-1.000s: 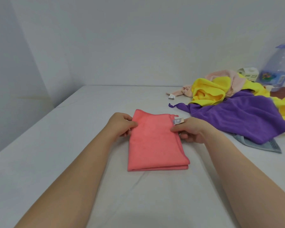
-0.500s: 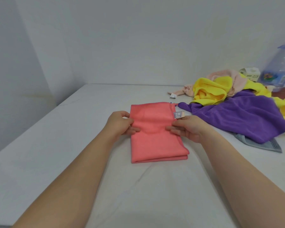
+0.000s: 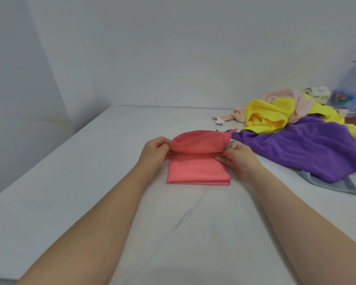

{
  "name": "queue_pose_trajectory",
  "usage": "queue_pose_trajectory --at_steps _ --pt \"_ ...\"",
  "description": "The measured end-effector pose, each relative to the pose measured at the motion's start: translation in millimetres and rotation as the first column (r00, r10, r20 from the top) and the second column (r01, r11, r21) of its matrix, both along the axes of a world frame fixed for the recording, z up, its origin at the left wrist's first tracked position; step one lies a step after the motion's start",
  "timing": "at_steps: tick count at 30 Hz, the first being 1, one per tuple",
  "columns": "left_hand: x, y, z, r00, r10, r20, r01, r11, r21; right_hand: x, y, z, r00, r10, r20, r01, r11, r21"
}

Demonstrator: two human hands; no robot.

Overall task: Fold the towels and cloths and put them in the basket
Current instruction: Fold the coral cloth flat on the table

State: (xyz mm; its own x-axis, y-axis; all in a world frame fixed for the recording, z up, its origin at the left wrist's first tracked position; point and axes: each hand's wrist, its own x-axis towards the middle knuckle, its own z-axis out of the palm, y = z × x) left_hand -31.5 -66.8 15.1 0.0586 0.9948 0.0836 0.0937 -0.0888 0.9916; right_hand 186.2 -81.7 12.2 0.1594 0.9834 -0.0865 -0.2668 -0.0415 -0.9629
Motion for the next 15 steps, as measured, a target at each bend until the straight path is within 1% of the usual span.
queue_pose_trajectory --at_steps 1,3,5,7,8,10,11,13,15 --pt "0.5 -0.6 1.6 0.999 -0.023 0.048 0.025 0.999 -0.030 1.9 -1.2 2.4 0.999 0.011 -0.051 -0.012 1.000 -0.024" --pt "0.1 -1.9 5.7 0.997 -0.045 0.056 0.050 0.995 -0.091 8.0 -4.2 8.6 0.990 0.046 -0.136 -0.060 0.993 -0.099" --pt "-0.3 -2.2 5.8 0.999 -0.040 -0.014 0.038 0.991 -0.126 14.7 -6.4 14.3 0.989 0.078 -0.128 -0.101 0.978 -0.180" --pt "0.4 -4.1 4.4 0.991 -0.045 -0.123 0.030 0.992 -0.119 16.5 -9.1 17.0 0.994 0.113 -0.008 -0.112 0.973 -0.204" --pt "0.1 -4.9 4.0 0.985 -0.056 -0.165 0.037 0.993 -0.116 15.1 -9.6 16.8 0.986 0.135 0.098 -0.115 0.974 -0.193" --pt "-1.6 -4.6 4.4 0.972 -0.089 -0.216 0.065 0.991 -0.116 10.4 -13.3 18.1 0.932 0.184 0.311 -0.133 0.975 -0.177" --pt "-2.9 -4.6 5.0 0.967 -0.106 -0.233 0.081 0.990 -0.112 9.0 -14.3 18.4 0.905 0.200 0.375 -0.141 0.974 -0.180" --pt "-5.1 -4.2 5.8 0.959 -0.131 -0.252 0.109 0.989 -0.100 7.6 -15.9 21.8 0.880 0.209 0.427 -0.144 0.973 -0.179" --pt "-5.7 -4.9 8.0 0.961 -0.164 -0.224 0.143 0.984 -0.108 6.9 -17.3 26.6 0.867 0.210 0.452 -0.144 0.974 -0.178"
